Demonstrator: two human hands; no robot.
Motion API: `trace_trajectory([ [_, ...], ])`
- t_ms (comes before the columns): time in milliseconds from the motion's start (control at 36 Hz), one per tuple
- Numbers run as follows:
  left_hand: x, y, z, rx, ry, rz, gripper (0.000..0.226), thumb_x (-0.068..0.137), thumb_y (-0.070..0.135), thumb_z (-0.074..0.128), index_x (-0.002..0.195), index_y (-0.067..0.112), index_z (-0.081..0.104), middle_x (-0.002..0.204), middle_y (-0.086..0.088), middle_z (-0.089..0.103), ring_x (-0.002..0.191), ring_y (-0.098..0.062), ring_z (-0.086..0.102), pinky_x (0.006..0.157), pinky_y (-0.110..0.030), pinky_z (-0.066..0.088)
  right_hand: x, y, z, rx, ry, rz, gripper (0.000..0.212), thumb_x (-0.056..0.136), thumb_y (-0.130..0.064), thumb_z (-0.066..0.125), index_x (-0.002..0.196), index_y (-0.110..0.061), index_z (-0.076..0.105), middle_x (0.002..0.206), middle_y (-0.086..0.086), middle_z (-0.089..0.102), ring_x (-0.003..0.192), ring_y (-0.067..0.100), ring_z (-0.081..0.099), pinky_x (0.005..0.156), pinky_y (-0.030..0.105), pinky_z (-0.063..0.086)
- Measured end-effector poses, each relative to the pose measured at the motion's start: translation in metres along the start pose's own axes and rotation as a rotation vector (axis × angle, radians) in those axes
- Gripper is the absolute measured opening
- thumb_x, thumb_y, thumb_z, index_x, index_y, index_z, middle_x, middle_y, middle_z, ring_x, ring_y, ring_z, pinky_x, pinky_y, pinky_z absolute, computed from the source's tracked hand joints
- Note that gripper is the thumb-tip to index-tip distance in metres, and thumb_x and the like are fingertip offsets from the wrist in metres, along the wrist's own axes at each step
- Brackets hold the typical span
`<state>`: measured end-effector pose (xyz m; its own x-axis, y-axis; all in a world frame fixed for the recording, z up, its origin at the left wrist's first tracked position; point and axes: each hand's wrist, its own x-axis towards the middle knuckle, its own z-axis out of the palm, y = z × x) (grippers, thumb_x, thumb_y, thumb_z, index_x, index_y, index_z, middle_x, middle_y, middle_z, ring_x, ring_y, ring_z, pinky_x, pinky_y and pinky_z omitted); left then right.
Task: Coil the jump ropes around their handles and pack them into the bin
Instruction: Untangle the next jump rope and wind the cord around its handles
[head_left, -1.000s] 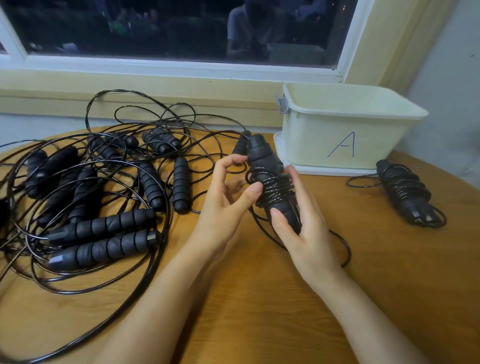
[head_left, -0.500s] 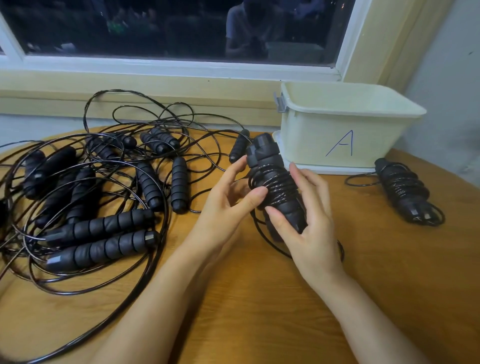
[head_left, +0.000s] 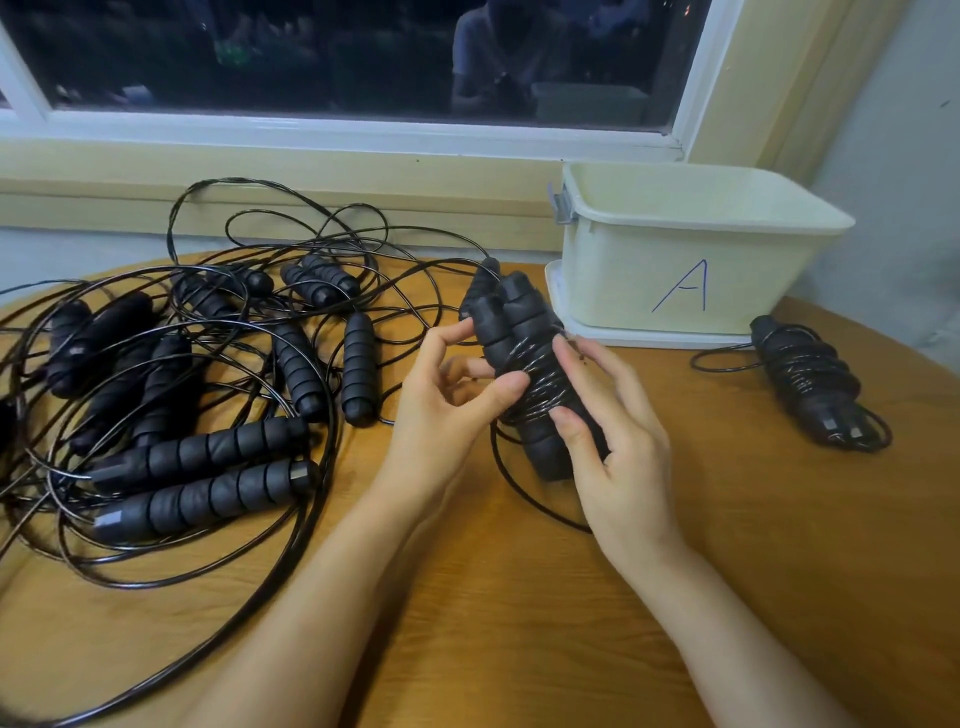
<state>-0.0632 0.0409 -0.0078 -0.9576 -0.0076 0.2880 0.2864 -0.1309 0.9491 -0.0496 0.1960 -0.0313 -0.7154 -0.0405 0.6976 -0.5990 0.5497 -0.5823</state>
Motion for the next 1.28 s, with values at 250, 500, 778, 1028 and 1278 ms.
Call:
trace_trajectory([
  [250, 0.001, -0.002, -0.001, 0.075, -0.009, 0.030, 0.056, 0.076, 0.032, 0.067, 0.130, 0.031, 0.050, 0.085, 0.006, 0.062, 0.086, -0.010, 0.064, 0.082, -0.023, 0.054, -0.003, -0.001, 0.001, -0.042, -0.144, 0.085, 0.073, 0.090, -0.053, 0.052, 0.155, -0.028, 0.028, 0.154, -0.004, 0.032, 0.136, 0.002, 0.036, 0.097, 0.004, 0.034],
  [500, 0.000, -0.003, -0.003, 0.144, -0.135, 0.054, 0.067, 0.085, 0.009, 0.069, 0.137, 0.038, 0.038, 0.097, 0.015, 0.059, 0.079, 0.006, 0.056, 0.079, -0.016, 0.050, -0.004, -0.003, 0.002, -0.204, -0.156, 0.142, 0.101, 0.074, -0.059, 0.058, 0.157, -0.026, 0.011, 0.155, -0.003, 0.026, 0.139, 0.018, 0.037, 0.092, 0.034, 0.051],
  [778, 0.000, -0.008, 0.000, 0.304, -0.166, 0.145, 0.056, 0.085, 0.033, 0.056, 0.135, 0.045, 0.032, 0.099, 0.028, 0.064, 0.096, -0.011, 0.064, 0.091, -0.024, 0.052, -0.002, -0.001, 0.002, -0.163, -0.145, 0.204, 0.102, 0.077, -0.049, 0.070, 0.158, -0.024, 0.013, 0.150, -0.004, 0.041, 0.126, 0.015, 0.050, 0.086, 0.019, 0.048],
  [1028, 0.002, -0.012, -0.003, 0.294, -0.104, 0.245, 0.056, 0.093, 0.028, 0.064, 0.141, 0.035, 0.036, 0.107, 0.008, 0.061, 0.097, 0.000, 0.058, 0.089, -0.018, 0.048, -0.004, -0.001, 0.005, 0.123, -0.095, 0.110, 0.080, 0.086, -0.031, 0.067, 0.153, -0.027, 0.023, 0.153, 0.001, 0.040, 0.140, 0.012, 0.040, 0.108, 0.016, 0.037],
  [1278, -0.001, -0.002, -0.002, 0.149, -0.232, 0.125, 0.053, 0.101, 0.032, 0.051, 0.145, 0.045, 0.025, 0.143, 0.001, 0.049, 0.129, -0.007, 0.051, 0.099, -0.024, 0.047, -0.003, -0.007, 0.004, 0.367, -0.130, 0.193, 0.078, 0.088, -0.033, 0.062, 0.154, -0.024, 0.022, 0.154, -0.002, 0.040, 0.142, 0.013, 0.039, 0.112, 0.026, 0.036],
])
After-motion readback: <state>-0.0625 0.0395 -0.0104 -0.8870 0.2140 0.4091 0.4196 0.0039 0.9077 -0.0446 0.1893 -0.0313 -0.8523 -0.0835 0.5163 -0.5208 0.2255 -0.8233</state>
